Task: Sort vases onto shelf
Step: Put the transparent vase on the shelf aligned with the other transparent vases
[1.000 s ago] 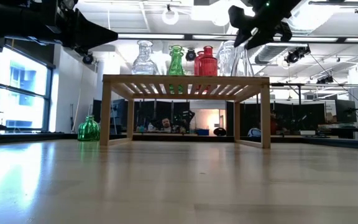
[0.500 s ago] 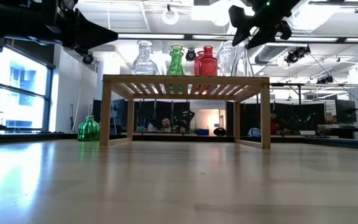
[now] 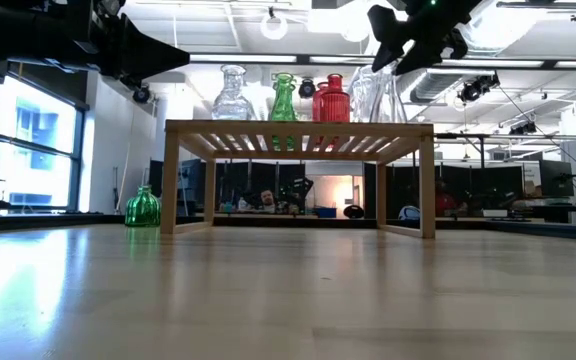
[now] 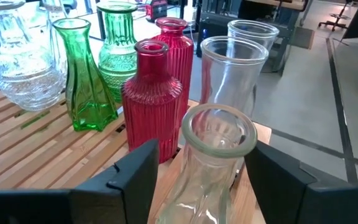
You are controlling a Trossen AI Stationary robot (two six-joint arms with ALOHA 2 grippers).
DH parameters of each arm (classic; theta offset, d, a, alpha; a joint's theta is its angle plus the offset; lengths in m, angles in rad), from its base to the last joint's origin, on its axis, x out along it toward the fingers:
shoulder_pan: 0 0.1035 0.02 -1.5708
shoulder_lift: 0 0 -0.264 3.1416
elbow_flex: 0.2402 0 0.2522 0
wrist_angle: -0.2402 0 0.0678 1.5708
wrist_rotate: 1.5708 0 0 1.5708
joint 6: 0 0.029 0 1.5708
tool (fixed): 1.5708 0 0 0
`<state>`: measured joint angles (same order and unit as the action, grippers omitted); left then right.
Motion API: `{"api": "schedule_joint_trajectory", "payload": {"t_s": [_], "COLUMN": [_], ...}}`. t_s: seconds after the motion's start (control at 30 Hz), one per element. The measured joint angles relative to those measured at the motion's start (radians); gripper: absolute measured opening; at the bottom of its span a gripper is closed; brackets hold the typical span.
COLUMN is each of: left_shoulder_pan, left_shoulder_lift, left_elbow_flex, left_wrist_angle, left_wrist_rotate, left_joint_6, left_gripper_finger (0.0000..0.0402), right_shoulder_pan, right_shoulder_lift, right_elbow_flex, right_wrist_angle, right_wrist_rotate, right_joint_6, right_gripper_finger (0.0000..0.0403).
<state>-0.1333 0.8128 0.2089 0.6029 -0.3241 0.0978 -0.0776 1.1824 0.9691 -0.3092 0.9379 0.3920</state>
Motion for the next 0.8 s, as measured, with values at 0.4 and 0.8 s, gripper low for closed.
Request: {"api": "schedule_joint_trajectory", "payload": {"t_s": [0.4,0.8], "left_shoulder_pan": [0.0,0.0], "left_shoulder_lift": [0.0,0.0], "left_elbow_flex": [0.0,0.0], "left_wrist_angle": [0.0,0.0], "left_wrist_rotate": [0.0,0.0], "left_joint_6": [0.0,0.0], "left_gripper_finger": [0.0,0.0], "right_shoulder_pan": [0.0,0.0], "right_shoulder_lift": [0.0,0.0], "right_elbow_flex": [0.0,0.0], "right_wrist_angle": [0.0,0.0], "right_wrist_rotate": [-0.03,-0.036], "right_joint_6": [-0.011,-0.019], "right_gripper_finger": [0.0225,0.0272]}}
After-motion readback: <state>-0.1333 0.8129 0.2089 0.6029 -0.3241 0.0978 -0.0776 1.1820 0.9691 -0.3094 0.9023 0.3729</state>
